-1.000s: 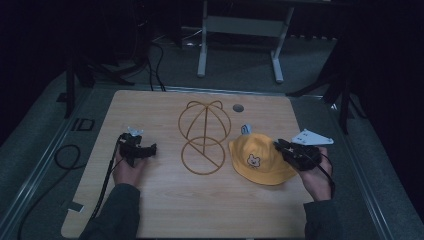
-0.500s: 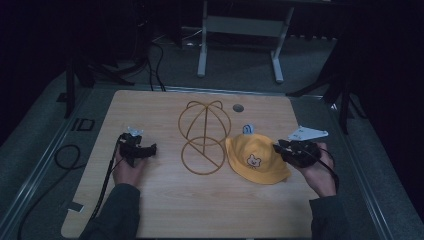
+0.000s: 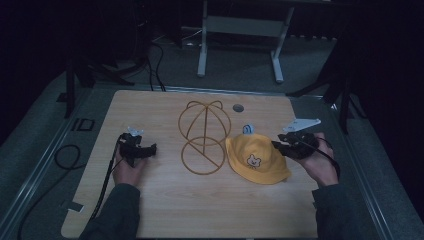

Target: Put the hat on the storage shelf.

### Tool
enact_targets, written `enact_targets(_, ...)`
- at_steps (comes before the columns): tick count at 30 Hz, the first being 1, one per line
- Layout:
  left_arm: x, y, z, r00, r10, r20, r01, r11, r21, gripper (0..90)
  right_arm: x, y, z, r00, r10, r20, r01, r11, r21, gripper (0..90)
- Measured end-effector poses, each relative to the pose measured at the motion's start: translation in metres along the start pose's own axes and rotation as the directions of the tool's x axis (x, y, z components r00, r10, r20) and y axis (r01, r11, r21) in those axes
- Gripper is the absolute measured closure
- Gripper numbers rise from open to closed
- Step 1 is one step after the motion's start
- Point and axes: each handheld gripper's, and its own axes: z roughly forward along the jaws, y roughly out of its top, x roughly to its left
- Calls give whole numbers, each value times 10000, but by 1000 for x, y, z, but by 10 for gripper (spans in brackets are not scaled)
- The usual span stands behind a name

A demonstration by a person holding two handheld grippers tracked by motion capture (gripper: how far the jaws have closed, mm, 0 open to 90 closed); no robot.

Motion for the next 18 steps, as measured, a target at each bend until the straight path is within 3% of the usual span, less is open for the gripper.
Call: enact_targets(18,0,0,0,10000,0,2,0,10000,0,146,-9,18,8,9965,-278,-785,344,9958,843,605)
